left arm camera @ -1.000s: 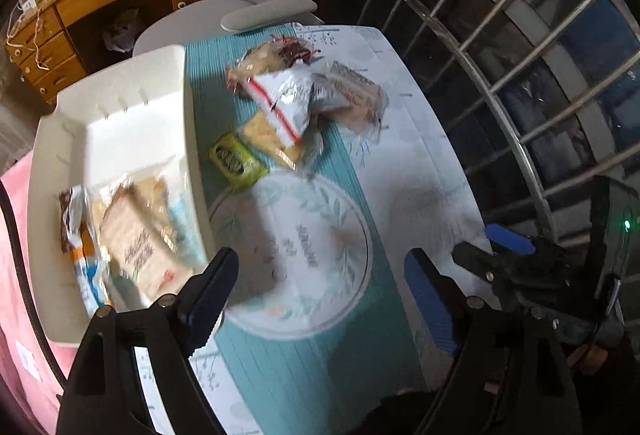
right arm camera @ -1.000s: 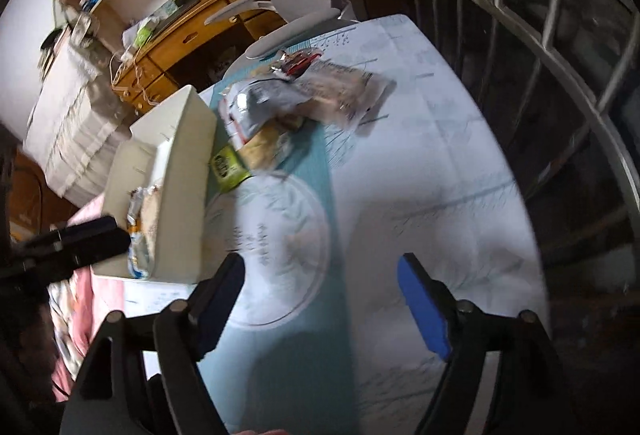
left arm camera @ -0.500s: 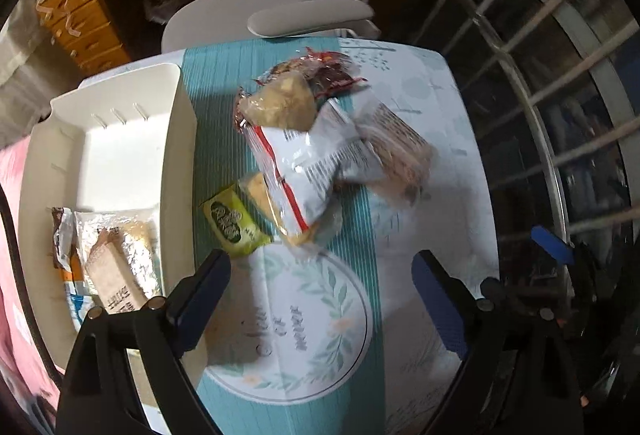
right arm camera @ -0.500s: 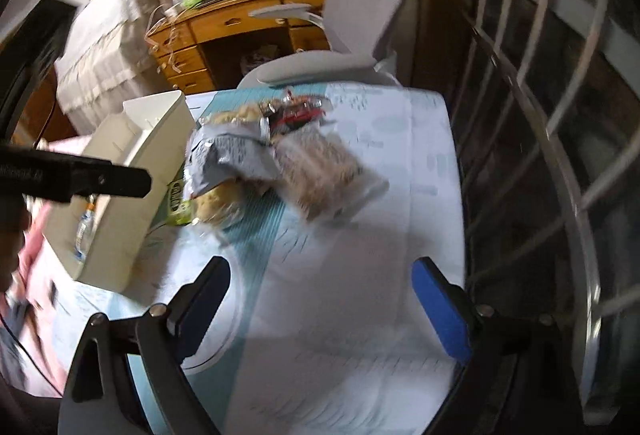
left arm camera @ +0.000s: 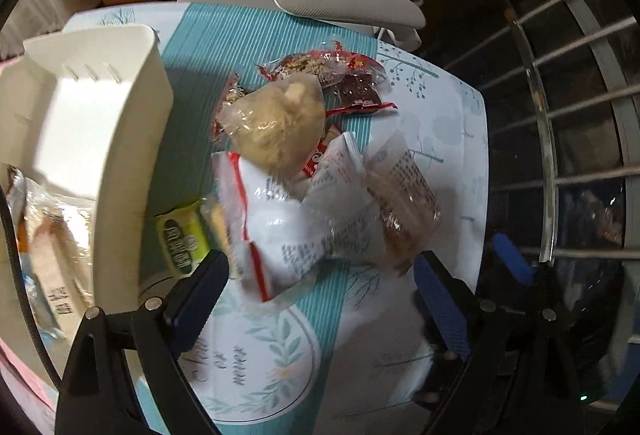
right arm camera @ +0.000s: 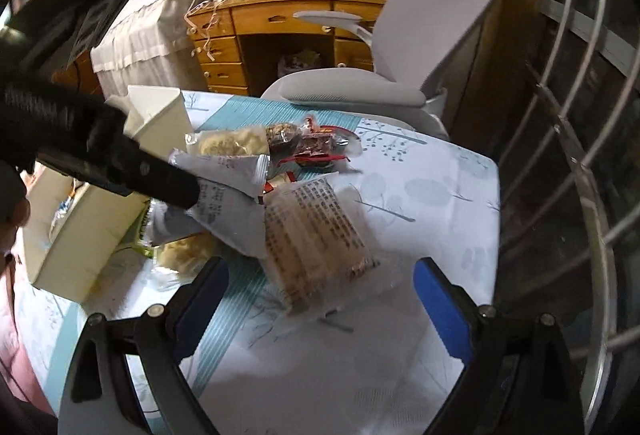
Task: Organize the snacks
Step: 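Grasp the clear printed bread bag with the right gripper while the left grasps the white paper bag, then carry both bags over the white tray and open both grippers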
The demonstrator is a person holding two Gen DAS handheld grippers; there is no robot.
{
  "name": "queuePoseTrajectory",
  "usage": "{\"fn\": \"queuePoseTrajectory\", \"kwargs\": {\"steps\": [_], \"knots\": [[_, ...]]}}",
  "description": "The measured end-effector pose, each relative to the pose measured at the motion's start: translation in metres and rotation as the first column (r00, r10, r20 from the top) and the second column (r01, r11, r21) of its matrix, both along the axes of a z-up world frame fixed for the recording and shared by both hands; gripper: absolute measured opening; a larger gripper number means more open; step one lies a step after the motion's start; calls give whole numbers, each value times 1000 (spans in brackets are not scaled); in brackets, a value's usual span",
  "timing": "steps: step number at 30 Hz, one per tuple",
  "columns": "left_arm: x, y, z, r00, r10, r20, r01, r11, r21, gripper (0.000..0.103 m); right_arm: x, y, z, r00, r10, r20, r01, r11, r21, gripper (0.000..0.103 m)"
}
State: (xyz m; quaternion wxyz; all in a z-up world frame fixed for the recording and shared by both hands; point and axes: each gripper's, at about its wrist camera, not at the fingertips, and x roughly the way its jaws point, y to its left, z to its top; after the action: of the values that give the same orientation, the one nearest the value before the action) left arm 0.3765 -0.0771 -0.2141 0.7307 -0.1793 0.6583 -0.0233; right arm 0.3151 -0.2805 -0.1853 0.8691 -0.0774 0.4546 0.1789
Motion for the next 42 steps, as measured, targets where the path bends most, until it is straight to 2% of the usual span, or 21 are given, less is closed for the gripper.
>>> {"fn": "queuePoseTrajectory", "kwargs": {"steps": [8,12,14,23,27,32,35,42], "knots": [[16,2,-27,998,43,-47,-42,999,24,93,20,14,-44,997,79,-25,-80,995,-61,95],[24,3,-39,997,38,-61,-37,999,24,94,29,19,-57,996,82,-31,-84,993,-89,95],[27,2,-43,997,38,-61,-37,999,20,97,33,20,-61,996,86,-32,-88,993,-75,96],[30,2,-52,998,21,-66,-21,1000,-1,97,40,21,-74,997,64,-38,-66,997,-37,96],[32,-2,-56,997,10,-70,-10,1000,6,88,40,21,-81,997,29,-70,-32,999,-40,92],[29,-6,-53,998,-20,-60,20,1000,4,64,30,22,-79,997,15,-75,-20,998,-66,86],[27,-12,-50,997,-59,-58,61,998,33,61,26,19,-78,995,-11,-97,5,998,-63,84],[13,-13,-42,994,-72,-80,76,996,42,60,6,16,-75,982,-84,-170,72,995,-73,82]]}}
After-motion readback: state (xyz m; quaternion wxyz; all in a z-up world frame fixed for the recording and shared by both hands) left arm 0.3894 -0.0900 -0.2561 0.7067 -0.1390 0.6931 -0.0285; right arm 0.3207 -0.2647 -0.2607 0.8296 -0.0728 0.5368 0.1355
